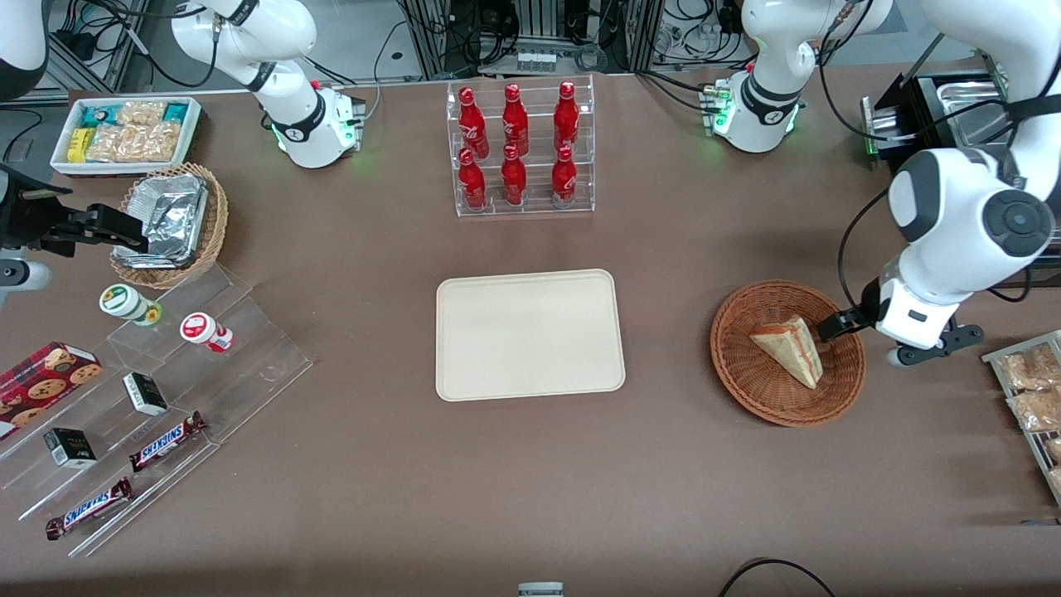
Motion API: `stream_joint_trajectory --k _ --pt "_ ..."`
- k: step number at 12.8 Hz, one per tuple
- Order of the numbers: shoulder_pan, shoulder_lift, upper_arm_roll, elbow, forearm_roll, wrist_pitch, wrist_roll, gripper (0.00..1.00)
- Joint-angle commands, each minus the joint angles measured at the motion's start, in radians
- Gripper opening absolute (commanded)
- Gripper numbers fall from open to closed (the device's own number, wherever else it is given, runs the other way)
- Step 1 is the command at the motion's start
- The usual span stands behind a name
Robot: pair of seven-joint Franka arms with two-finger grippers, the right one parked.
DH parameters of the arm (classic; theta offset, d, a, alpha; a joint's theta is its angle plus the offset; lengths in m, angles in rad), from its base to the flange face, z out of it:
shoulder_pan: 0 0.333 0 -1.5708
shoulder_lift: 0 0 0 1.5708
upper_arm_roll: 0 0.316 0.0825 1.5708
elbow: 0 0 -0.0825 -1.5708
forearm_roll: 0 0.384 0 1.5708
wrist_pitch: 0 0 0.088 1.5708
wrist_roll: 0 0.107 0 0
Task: Place sandwich from basket to tray
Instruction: 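Lower the open left gripper over the wrapped sandwich in the basket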
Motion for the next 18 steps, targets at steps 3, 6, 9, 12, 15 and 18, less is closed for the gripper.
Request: stream_joint_trajectory --k 3,6,9,12,15,18 --pt "-0.002 0.000 -0.014 -0.079 -0.003 0.088 -0.178 1.00" --pt "-0.016 0.048 -0.015 -0.081 -0.003 0.119 -0.194 1.00" --pt "-0.054 0.091 -0.015 -0.082 -0.003 0.166 -0.255 1.00" --pt "-0.056 0.105 -0.015 -0.082 -0.003 0.171 -0.255 1.00" --pt "-0.057 0.115 -0.014 -0.097 0.002 0.179 -0.252 1.00" --pt "-0.053 0.115 -0.010 -0.111 0.005 0.176 -0.250 1.00"
